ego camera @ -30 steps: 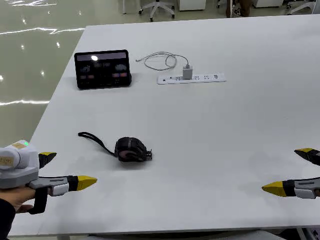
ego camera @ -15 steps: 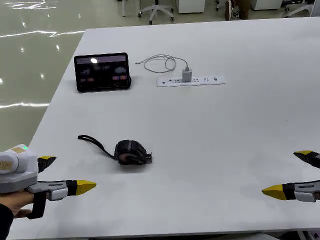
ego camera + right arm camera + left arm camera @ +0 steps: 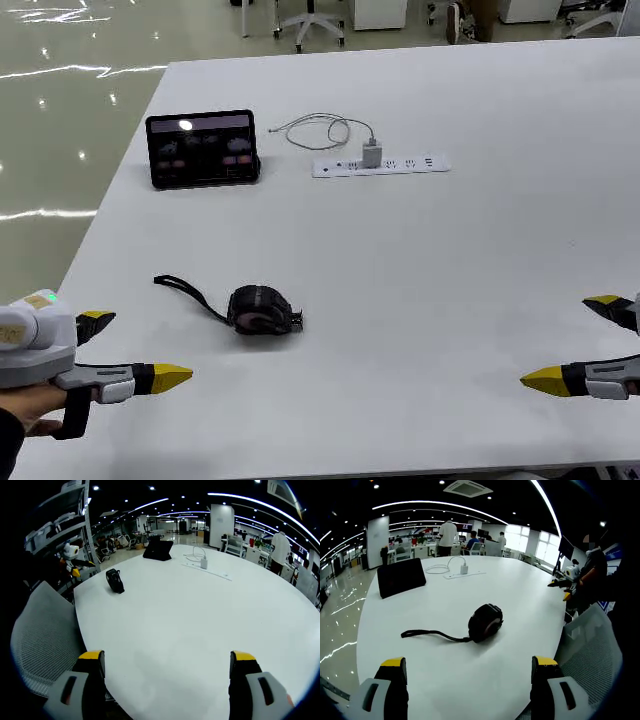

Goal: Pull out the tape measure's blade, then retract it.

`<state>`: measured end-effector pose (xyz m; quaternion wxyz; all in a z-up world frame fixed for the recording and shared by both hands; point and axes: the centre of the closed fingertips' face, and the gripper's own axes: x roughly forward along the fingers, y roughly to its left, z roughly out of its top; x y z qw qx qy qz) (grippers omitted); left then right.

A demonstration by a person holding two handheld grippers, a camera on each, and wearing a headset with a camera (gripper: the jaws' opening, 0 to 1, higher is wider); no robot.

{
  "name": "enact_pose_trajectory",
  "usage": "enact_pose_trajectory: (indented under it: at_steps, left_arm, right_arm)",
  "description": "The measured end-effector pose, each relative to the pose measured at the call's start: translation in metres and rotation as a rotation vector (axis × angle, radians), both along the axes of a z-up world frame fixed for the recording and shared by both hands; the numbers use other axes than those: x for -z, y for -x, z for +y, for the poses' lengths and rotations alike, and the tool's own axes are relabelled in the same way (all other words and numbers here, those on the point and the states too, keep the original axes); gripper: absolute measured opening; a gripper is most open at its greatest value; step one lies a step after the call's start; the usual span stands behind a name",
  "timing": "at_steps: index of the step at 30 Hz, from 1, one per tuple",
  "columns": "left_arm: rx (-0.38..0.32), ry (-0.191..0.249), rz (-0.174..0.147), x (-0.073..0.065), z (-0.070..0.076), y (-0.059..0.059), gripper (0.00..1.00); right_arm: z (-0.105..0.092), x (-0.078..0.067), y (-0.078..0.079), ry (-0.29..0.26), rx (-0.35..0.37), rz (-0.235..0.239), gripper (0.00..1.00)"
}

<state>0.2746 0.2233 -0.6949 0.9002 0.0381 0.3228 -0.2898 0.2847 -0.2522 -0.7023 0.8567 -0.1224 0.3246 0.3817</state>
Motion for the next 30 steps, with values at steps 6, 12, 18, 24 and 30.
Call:
enact_pose_trajectory:
  at_steps: [6, 12, 18, 24, 30]
  left_arm:
    - [0.089, -0.037, -0.054, -0.008, -0.016, -0.013, 1.00]
    - [0.229, -0.102, -0.045, -0.006, -0.037, -0.027, 1.00]
    - [0.373, -0.214, -0.013, -0.001, -0.049, -0.038, 1.00]
    - [0.455, -0.287, -0.042, -0.004, -0.065, -0.061, 1.00]
    - [0.537, -0.303, 0.000, 0.002, -0.089, -0.069, 0.99]
  right_arm:
    - [0.018, -0.008, -0.012, -0.018, -0.059, -0.019, 1.00]
    - [0.039, -0.012, -0.021, -0.016, -0.133, -0.031, 1.00]
    - [0.054, -0.016, -0.031, -0.014, -0.176, -0.043, 1.00]
    - [0.067, -0.017, -0.041, -0.014, -0.195, -0.055, 1.00]
    - [0.079, -0.014, -0.050, -0.010, -0.208, -0.064, 1.00]
